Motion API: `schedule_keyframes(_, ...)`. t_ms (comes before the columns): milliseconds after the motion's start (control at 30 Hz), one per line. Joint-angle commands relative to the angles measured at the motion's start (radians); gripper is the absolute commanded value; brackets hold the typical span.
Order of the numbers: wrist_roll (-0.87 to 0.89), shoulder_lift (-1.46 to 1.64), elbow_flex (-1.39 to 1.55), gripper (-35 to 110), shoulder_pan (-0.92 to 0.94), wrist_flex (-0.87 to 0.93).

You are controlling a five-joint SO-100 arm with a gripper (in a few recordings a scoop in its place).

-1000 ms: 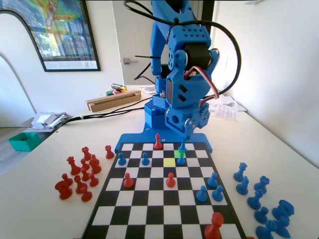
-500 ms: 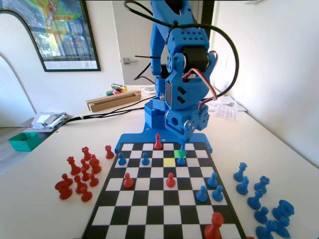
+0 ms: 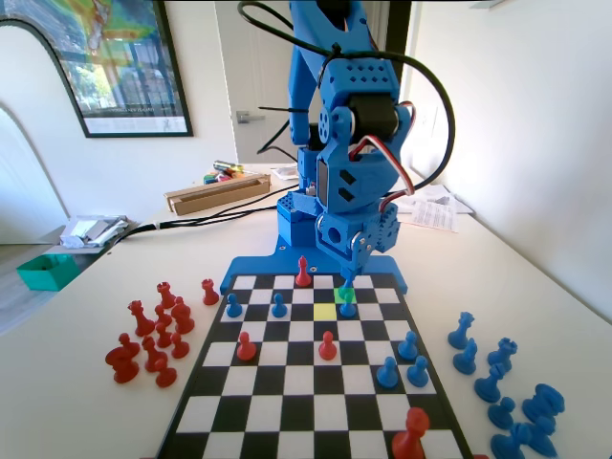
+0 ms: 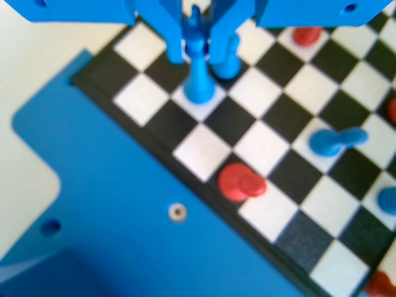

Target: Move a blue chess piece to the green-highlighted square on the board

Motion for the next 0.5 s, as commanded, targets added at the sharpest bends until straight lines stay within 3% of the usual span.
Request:
schedule_keyframes(0, -0.009, 0.035, -0.005, 13, -0.011, 0.011)
schedule_keyframes(267, -0.014, 0.035, -0.037, 17, -0.005, 0.038)
schedule_keyframes(467, -0.012, 0.058, -0.186, 17, 0.02, 0.202)
